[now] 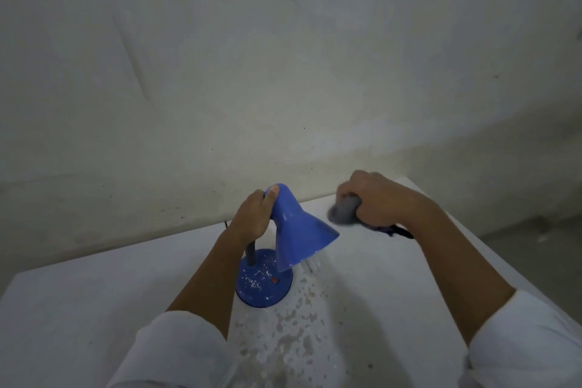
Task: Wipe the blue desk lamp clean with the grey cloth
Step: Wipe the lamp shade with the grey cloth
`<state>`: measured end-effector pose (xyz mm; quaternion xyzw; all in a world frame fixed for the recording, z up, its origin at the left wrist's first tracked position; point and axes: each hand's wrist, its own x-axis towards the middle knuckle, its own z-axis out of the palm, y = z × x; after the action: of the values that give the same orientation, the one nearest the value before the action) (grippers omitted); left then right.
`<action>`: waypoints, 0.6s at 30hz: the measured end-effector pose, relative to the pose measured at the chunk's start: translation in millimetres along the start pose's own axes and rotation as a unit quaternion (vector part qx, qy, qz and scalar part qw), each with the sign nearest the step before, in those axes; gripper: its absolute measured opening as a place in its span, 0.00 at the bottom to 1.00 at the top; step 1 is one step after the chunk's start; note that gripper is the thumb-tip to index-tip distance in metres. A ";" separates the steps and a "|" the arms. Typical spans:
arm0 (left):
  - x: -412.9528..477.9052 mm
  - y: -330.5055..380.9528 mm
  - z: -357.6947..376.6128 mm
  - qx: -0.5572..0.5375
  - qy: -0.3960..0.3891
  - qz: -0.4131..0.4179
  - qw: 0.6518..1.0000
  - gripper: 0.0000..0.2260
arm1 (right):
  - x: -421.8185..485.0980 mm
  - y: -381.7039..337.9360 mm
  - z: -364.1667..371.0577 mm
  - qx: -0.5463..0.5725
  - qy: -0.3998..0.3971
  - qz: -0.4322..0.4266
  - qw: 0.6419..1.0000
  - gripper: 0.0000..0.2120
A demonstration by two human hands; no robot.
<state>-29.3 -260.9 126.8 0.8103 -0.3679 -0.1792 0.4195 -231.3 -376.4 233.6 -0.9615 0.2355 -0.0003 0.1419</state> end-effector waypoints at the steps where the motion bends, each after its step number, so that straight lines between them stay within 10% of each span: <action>1: -1.5 1.6 0.9 0.006 -0.001 0.002 1.000 0.22 | 3.5 -0.6 6.9 0.026 0.049 -0.005 0.998 0.13; 12: -4.4 6.0 0.3 0.020 0.007 0.014 1.000 0.25 | 30.3 14.3 103.9 0.317 0.066 0.017 0.946 0.16; 18: -3.5 3.9 -1.8 0.018 0.013 -0.008 1.000 0.22 | 33.7 51.2 90.5 0.193 0.008 0.131 0.972 0.17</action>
<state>-32.2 -258.7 130.9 0.8228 -0.3589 -0.1657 0.4084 -218.4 -410.4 130.5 -0.8768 0.3557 -0.0349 0.3215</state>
